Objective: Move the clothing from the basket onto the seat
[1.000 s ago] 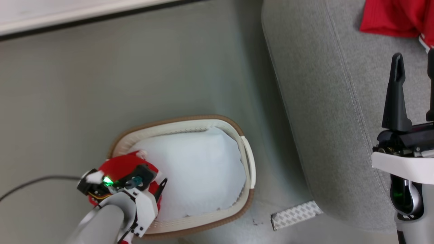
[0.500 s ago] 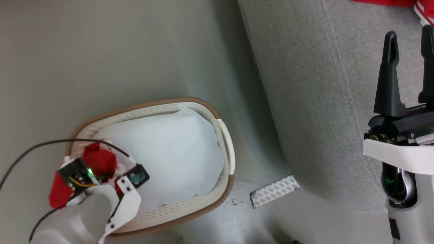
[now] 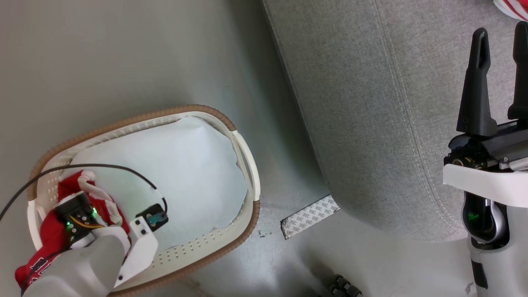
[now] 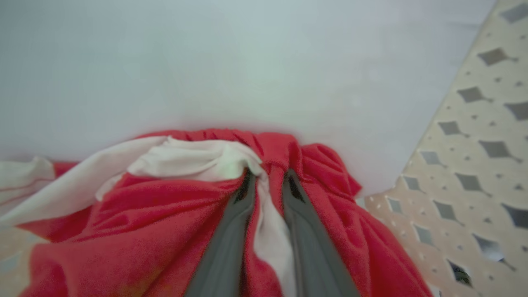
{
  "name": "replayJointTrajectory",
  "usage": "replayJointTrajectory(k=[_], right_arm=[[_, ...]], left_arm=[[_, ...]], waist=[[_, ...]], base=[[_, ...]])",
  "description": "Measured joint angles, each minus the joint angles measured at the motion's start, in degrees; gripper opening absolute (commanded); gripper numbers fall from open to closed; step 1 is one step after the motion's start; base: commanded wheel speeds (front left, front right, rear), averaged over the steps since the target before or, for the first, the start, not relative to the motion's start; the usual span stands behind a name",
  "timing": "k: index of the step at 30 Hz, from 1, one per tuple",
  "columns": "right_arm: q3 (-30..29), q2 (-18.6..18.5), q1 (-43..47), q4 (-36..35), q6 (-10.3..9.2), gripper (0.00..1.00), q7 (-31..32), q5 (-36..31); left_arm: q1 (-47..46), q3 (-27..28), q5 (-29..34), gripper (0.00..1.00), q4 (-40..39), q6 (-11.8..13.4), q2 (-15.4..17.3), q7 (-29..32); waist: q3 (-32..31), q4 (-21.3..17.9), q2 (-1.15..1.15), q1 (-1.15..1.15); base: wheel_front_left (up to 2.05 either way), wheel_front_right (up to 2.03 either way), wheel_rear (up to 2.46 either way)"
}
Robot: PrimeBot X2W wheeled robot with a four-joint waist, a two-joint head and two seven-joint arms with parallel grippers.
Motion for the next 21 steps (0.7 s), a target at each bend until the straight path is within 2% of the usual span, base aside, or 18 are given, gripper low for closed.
replayJointTrajectory(k=[10,17,21], right_arm=[[-0.69,0.02,-0.04,0.83,0.00,1.00,0.00,-0.34],[-2.15,0.10,1.18,1.82,0.00,1.00,-0.01,-3.61],[-3.23,-0.75,2.77,2.40,0.00,1.00,-0.01,-4.93]], left_arm=[[-1.51,-2.99,-6.06,0.00,-0.03,-0.01,-1.63,-0.87],[1.16,-2.96,-11.56,0.00,-1.27,-0.01,-4.67,-6.21],[1.91,-0.87,-15.95,0.00,-3.10,-0.01,-7.75,-10.44]], waist=[[-2.61,0.94,0.00,0.00],[-8.43,3.07,0.00,-0.01],[-12.92,4.83,0.00,-0.01]], base=[[0.00,0.00,0.00],[0.00,0.00,0.00],[0.00,0.00,0.00]])
